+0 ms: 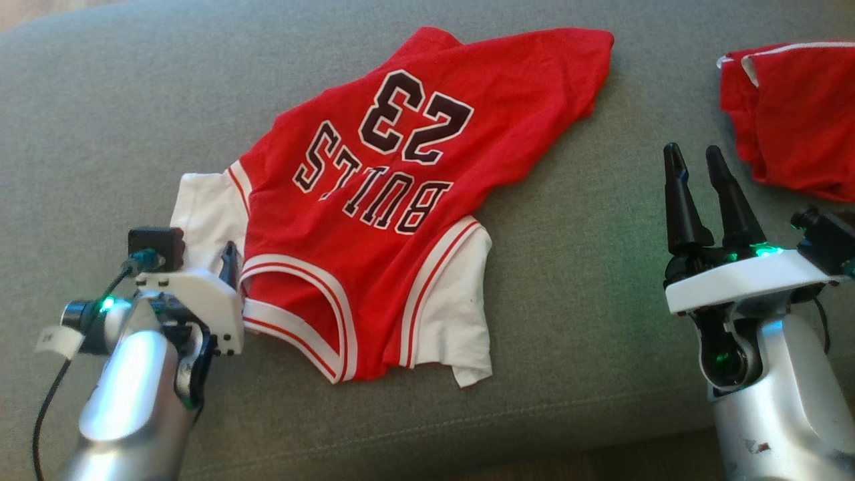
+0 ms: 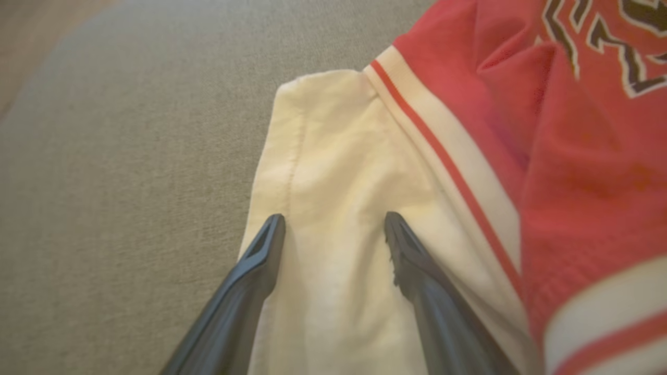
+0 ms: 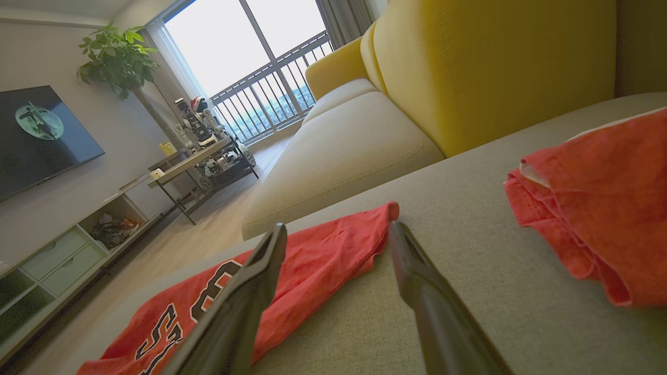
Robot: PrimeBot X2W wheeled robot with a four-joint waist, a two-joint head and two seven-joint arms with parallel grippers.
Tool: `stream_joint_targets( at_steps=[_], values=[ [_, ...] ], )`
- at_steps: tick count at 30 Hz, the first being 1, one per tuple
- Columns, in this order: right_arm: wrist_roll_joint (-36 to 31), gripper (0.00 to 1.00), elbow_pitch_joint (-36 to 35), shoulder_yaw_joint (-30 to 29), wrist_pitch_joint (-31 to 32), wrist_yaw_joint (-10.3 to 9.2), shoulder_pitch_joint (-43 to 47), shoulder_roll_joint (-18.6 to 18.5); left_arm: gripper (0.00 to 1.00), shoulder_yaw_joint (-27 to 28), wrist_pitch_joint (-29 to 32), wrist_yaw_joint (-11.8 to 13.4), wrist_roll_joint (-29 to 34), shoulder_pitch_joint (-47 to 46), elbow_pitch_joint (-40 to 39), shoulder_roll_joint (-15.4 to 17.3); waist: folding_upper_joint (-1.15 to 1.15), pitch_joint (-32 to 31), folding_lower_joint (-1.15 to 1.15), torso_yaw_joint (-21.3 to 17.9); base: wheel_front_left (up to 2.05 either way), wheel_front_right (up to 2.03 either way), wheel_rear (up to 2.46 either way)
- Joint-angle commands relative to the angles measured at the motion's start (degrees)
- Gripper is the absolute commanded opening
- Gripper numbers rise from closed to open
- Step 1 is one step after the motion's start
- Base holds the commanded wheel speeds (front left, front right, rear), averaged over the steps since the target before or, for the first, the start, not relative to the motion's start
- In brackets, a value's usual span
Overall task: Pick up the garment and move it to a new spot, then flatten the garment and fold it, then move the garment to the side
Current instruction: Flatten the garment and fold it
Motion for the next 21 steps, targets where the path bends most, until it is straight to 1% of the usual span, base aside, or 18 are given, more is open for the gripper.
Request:
stream_joint_targets(
  at_steps=[1, 5, 6, 7, 9, 10, 12, 14, 16, 19, 20, 21],
  values=[
    [0.25, 1.0, -2.45, 1.61, -0.03, -0.01, -0.25, 0.32, 1.0, 1.3, 1.1, -0.64, 0.55, -2.6, 0.0, 2.19, 0.0, 0.82, -0.01, -0.71, 0.0, 0.0, 0.0],
    [0.42, 1.0, -2.68, 1.63, -0.26, -0.01, -0.28, 0.32, 1.0, 0.34, 2.91, -1.25, 0.81, -3.96, 2.87, 2.52, 0.0, 1.45, -0.01, -1.17, 0.0, 0.0, 0.0],
    [0.45, 1.0, -2.65, 1.6, -0.32, -0.01, -0.3, 0.32, 0.93, -0.11, 3.42, -1.76, 0.93, -4.16, 3.49, 2.63, 0.0, 1.52, -0.01, -1.24, 0.0, 0.0, 0.0],
    [0.49, 1.0, -2.61, 1.6, -0.38, -0.01, -0.32, 0.32, 0.0, -0.63, 3.58, -2.27, 1.18, -4.43, 3.88, 2.82, 0.0, 1.58, -0.01, -1.31, 0.0, 0.0, 0.0],
    [0.56, 1.0, -2.46, 1.57, -0.5, -0.01, -0.33, 0.32, 0.0, -1.96, 3.4, -3.24, 2.14, -4.85, 4.0, 3.4, 0.0, 1.57, -0.01, -1.37, 0.0, 0.0, 0.0],
    [0.62, 1.0, -2.22, 1.36, -0.64, -0.01, -0.3, 0.32, 0.0, -2.86, 2.58, -3.49, 3.15, -5.5, 3.12, 4.19, 0.0, 1.44, -0.01, -1.27, 0.0, 0.0, 0.0],
    [0.78, 1.0, -1.9, 1.2, -0.79, -0.01, -0.35, 0.32, 0.0, -3.88, 1.64, -2.71, 5.19, -6.55, 1.43, 5.79, 0.0, 1.25, -0.01, -1.15, 0.0, 0.0, 0.0],
    [1.05, 1.0, -1.54, 1.28, -0.97, -0.01, -0.53, 0.32, 0.0, -4.55, 0.87, -1.85, 7.24, -8.01, -0.69, 7.93, 0.0, 1.14, -0.01, -1.13, 0.0, 0.0, 0.0],
    [1.39, 1.0, -1.15, 1.64, -1.19, -0.01, -0.82, 0.32, 0.0, -5.03, 1.0, -1.58, 9.06, -9.89, -3.08, 10.42, 0.0, 1.14, -0.01, -1.22, 0.0, 0.0, 0.0],
    [1.98, 1.0, -0.57, 2.49, -1.63, -0.01, -1.49, 0.32, 0.0, -5.51, 2.55, -2.5, 11.31, -13.75, -6.56, 14.51, 0.0, 1.61, -0.01, -1.64, 0.0, 0.0, 0.0],
    [1.98, 1.0, -0.57, 2.49, -1.63, -0.01, -1.49, 0.32, 0.0, -5.51, 2.55, -2.5, 11.31, -13.75, -6.56, 14.51, 0.0, 1.61, -0.01, -1.64, 0.0, 0.0, 0.0],
    [2.27, 1.0, -0.38, 2.89, -1.81, -0.01, -1.79, 0.32, 0.0, -5.74, 3.23, -2.97, 12.21, -15.26, -7.57, 16.02, 0.0, 1.86, -0.01, -1.92, 0.0, 0.0, 0.0]
  ],
)
